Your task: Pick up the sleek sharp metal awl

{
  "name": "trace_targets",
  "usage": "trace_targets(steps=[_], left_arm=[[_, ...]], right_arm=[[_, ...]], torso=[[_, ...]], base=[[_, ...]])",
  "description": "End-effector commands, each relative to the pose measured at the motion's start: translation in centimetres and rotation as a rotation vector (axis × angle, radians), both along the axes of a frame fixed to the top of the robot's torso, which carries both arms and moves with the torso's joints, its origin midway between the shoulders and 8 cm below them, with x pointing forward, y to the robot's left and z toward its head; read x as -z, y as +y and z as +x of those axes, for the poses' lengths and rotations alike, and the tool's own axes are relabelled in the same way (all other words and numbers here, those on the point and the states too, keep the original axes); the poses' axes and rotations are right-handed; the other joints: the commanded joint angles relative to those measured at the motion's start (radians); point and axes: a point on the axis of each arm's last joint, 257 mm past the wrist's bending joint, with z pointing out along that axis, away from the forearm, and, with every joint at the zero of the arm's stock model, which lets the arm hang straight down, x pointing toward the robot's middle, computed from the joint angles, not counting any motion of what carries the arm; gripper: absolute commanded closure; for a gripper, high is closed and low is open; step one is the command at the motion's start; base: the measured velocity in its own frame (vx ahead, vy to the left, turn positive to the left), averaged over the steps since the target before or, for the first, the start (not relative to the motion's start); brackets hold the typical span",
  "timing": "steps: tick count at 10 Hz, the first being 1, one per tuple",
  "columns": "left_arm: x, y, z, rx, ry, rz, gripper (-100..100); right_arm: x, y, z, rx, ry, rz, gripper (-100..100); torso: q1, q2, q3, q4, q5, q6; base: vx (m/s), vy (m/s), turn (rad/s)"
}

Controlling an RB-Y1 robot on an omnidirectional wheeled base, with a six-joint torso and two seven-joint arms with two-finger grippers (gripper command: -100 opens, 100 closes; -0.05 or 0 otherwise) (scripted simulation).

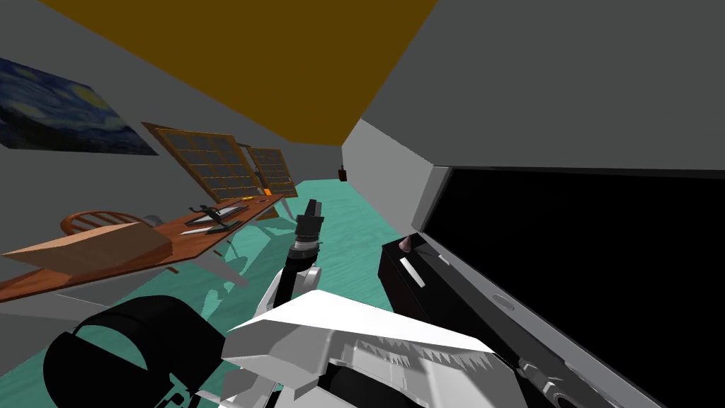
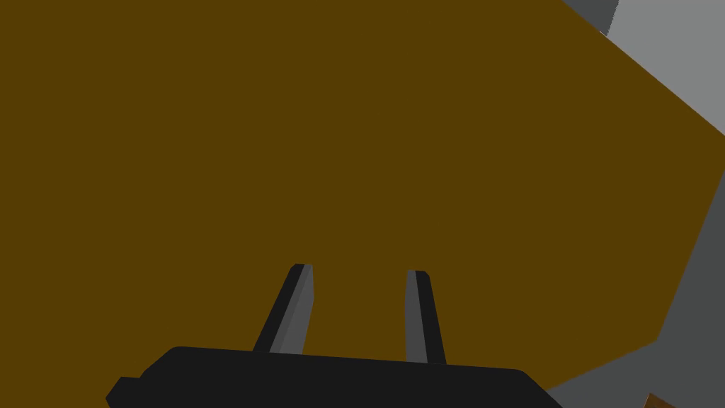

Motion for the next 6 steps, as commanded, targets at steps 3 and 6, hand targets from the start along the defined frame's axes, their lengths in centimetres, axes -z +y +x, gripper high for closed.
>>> trace_targets(steps=[3, 6], left_arm=[[0.0, 0.0, 0.0, 0.000, 0.000, 0.000, 0], [0.0, 0.0, 0.0, 0.000, 0.000, 0.000, 0]], right_arm=[[-0.2, 0.6, 1.1, -0.066, 0.011, 0.001, 100], [-0.3, 1.0, 1.8, -0.108, 0.020, 0.003, 100]], torso=[[0.001, -0.001, -0.001, 0.000, 0.000, 0.000], [0.002, -0.001, 0.000, 0.000, 0.000, -0.002]], base=[[0.072, 0.029, -0.188], [0.055, 0.031, -0.126]])
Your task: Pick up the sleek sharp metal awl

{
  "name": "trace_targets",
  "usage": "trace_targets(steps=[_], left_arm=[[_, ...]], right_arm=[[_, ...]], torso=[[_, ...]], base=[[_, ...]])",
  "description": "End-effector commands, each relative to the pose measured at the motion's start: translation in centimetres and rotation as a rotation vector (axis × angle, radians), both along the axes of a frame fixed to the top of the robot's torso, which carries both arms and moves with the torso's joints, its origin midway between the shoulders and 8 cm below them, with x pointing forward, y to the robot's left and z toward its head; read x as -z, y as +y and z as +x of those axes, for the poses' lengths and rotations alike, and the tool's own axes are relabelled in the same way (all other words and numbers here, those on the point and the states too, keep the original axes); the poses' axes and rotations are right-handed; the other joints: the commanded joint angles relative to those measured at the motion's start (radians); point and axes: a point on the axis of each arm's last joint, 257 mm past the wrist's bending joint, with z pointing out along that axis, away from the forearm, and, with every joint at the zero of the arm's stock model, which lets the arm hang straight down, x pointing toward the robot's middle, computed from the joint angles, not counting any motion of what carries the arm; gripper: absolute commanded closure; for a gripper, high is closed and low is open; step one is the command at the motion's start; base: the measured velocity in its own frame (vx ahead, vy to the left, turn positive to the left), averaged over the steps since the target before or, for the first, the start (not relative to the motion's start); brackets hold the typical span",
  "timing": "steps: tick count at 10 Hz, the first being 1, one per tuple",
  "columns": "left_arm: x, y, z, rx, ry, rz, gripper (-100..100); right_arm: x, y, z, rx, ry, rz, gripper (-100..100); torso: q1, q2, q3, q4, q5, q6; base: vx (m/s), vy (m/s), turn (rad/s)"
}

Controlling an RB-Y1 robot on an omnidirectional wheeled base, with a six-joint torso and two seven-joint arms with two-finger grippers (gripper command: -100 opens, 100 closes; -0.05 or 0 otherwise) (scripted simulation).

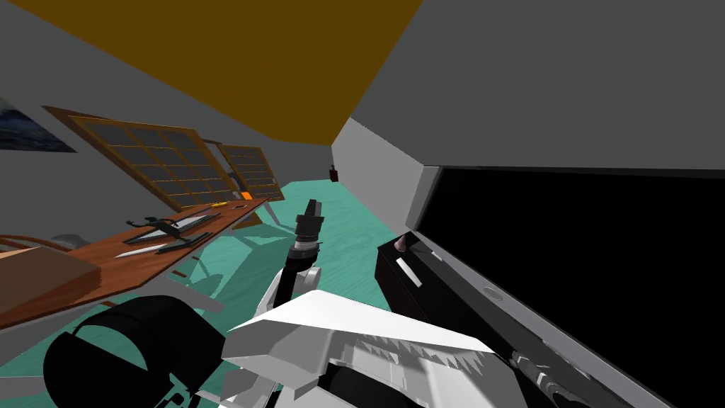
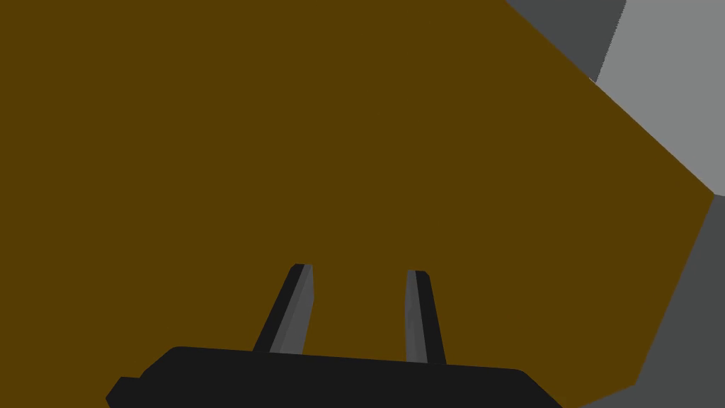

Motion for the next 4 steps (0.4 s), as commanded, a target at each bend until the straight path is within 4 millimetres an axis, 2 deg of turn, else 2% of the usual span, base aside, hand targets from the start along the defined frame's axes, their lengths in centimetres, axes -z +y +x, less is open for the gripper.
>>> trace_targets(steps=[1, 2, 3, 4], left_arm=[[0.00, 0.00, 0.00, 0.000, 0.000, 0.000, 0], [0.01, 0.01, 0.00, 0.000, 0.000, 0.000, 0], [0.00, 0.00, 0.00, 0.000, 0.000, 0.000, 0], [0.00, 0.00, 0.00, 0.000, 0.000, 0.000, 0]], right_arm=[[-0.18, 0.38, 0.86, -0.027, -0.005, 0.010, 100], [-0.06, 0.46, 0.74, -0.047, 0.011, 0.002, 100], [-0.13, 0.35, 0.76, -0.036, 0.004, 0.003, 100], [-0.08, 0.39, 0.70, -0.037, 0.005, 0.004, 0]], torso=[[0.000, 0.000, 0.000, 0.000, 0.000, 0.000], [0.000, -0.001, -0.001, -0.001, 0.000, 0.003], [0.001, 0.000, -0.001, -0.001, 0.000, 0.002], [0.000, 0.001, 0.001, 0.000, 0.000, 0.001]], base=[[0.066, 0.017, -0.238], [0.056, 0.035, -0.171], [0.011, 0.019, -0.024], [0.000, 0.000, 0.000]])
